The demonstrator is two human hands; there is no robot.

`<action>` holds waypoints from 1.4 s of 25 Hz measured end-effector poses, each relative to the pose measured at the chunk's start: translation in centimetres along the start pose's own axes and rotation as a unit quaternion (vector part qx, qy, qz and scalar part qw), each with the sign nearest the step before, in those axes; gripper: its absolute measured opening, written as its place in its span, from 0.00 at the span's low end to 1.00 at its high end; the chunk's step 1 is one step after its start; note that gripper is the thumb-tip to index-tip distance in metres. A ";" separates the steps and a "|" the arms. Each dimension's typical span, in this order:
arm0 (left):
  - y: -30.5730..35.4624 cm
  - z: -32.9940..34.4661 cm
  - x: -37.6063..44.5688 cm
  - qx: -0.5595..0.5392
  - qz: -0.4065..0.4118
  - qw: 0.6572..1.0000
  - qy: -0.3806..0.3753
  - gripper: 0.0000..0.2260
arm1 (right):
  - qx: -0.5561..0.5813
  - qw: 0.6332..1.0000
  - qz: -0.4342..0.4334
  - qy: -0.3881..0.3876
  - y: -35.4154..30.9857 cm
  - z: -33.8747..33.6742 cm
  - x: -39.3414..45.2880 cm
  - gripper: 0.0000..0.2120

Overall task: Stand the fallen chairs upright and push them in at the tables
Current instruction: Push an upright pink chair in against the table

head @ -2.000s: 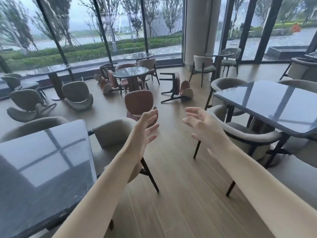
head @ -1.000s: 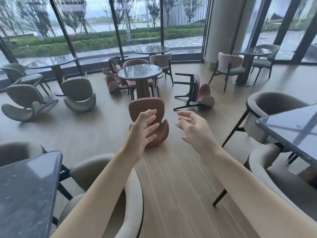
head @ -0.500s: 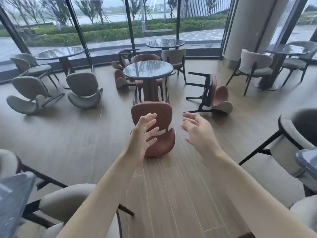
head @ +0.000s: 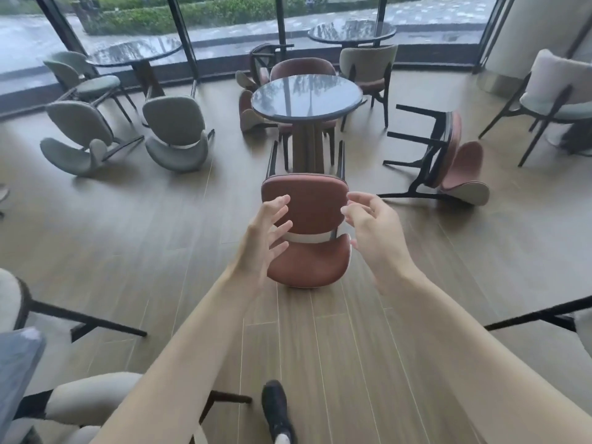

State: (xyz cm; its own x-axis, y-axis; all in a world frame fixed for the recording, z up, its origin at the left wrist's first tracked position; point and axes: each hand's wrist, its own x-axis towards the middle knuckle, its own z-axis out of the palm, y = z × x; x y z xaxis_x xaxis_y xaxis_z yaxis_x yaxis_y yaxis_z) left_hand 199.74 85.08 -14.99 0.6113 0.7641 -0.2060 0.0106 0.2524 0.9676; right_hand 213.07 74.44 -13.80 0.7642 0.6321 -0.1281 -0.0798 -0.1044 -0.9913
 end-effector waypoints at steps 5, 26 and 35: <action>-0.6 -3.3 9.0 -0.018 -0.018 1.000 0.015 0.30 | 0.009 1.000 0.024 0.004 1.4 4.9 8.3 0.07; -25.8 -12.0 45.7 -0.228 -0.128 0.960 0.103 0.28 | 0.150 0.979 0.140 -0.005 31.7 19.3 39.2 0.11; -57.1 -13.3 54.1 -0.353 -0.200 0.895 0.184 0.20 | 0.258 0.921 0.279 0.088 64.3 20.9 45.5 0.14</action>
State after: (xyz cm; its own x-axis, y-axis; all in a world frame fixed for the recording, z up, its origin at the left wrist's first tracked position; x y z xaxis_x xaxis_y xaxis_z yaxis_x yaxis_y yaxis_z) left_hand 221.72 119.90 -83.36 0.3665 0.6400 -0.6753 -0.4125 0.7624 0.4986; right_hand 229.32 112.57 -83.94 0.5999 0.4512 -0.6607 -0.7505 0.0313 -0.6601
